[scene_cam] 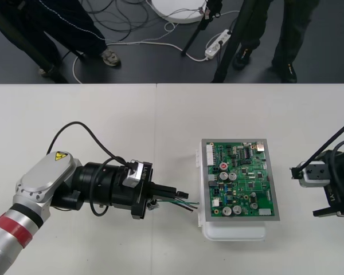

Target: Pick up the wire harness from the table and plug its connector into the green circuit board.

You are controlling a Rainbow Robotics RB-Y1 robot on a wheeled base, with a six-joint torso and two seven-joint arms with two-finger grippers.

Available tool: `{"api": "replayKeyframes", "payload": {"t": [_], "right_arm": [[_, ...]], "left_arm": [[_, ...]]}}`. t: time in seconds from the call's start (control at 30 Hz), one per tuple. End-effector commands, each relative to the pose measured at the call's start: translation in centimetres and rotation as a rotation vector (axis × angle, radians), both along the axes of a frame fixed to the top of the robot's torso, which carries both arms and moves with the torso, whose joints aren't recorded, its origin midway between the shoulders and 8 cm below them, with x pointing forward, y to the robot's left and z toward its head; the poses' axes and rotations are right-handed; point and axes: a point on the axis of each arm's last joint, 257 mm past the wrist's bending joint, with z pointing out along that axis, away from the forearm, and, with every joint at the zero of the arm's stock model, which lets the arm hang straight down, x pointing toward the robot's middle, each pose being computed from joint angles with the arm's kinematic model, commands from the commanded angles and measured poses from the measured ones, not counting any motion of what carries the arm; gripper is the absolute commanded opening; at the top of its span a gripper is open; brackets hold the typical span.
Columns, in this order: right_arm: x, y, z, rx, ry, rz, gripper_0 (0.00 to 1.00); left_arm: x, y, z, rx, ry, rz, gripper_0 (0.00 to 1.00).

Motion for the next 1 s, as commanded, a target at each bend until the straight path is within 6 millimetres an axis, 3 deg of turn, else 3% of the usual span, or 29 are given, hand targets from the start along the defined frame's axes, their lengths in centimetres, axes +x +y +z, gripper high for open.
{"api": "replayKeyframes", "payload": {"t": [0.03,0.37,0.67,1.0], "right_arm": [[-0.8,0.9,-1.0,-0.067,0.024,-0.011,1.00],[0.3,2.2,-2.4,-0.155,-0.001,-0.025,1.00],[3.0,2.5,-2.1,-0.209,-0.084,-0.008,1.00],[4.5,3.0,-1.8,-0.223,-0.140,0.005,1.00]], "left_arm": [[1.2,-1.2,1.9,-0.033,-0.108,-0.008,0.00],[2.1,-2.7,2.1,-0.044,-0.120,0.031,0.00],[3.1,-3.6,2.4,-0.055,-0.153,0.068,0.00],[4.2,-4.4,2.3,-0.040,-0.207,0.098,0.00]]}}
